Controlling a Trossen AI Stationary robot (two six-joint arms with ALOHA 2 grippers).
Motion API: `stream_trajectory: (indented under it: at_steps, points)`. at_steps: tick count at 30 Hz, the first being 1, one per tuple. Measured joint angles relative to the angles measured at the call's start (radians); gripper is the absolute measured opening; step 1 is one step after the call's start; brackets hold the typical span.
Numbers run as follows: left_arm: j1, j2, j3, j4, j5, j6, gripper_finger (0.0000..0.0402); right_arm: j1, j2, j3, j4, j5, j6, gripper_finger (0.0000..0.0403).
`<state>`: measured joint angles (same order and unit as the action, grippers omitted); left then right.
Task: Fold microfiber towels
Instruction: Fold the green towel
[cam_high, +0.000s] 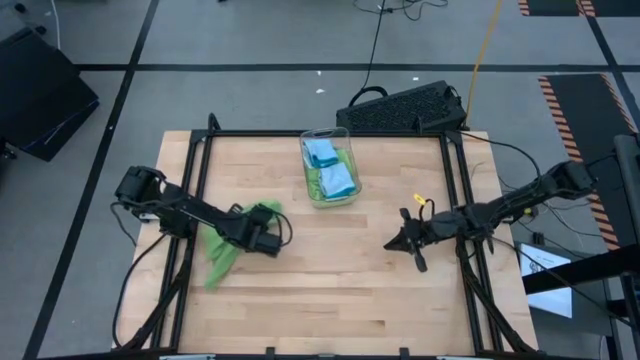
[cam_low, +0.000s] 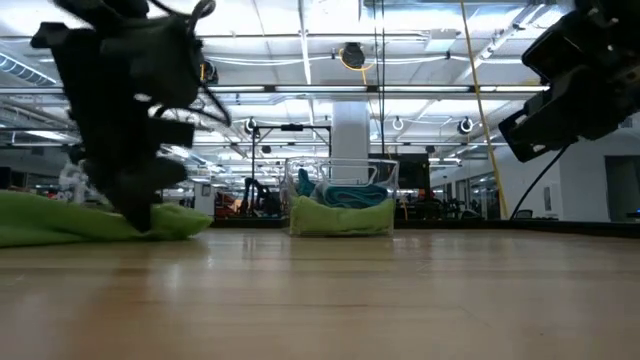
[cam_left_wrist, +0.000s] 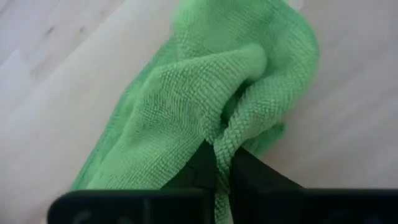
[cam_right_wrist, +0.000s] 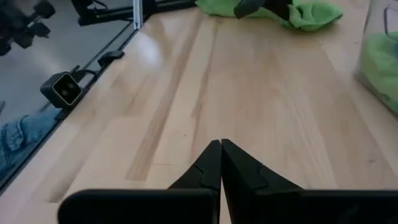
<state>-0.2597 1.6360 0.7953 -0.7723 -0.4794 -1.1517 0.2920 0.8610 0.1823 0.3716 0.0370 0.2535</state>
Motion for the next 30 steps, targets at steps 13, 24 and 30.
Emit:
stream_trajectory:
  at_steps: [13, 24, 30]
  points:
    - [-0.199, -0.001, 0.318, 0.167, -0.095, 0.167, 0.0025, 0.054, -0.001, -0.008, 0.158, 0.066, 0.031, 0.0004]
    - [-0.424, 0.032, 0.336, 0.772, -0.432, 0.627, 0.0015, 0.258, 0.094, -0.007, 0.210, 0.159, 0.017, 0.0005]
    - [-0.444, 0.058, 0.337, 0.811, -0.433, 0.626, 0.0026, 0.299, 0.185, -0.007, 0.366, 0.199, -0.056, 0.0005]
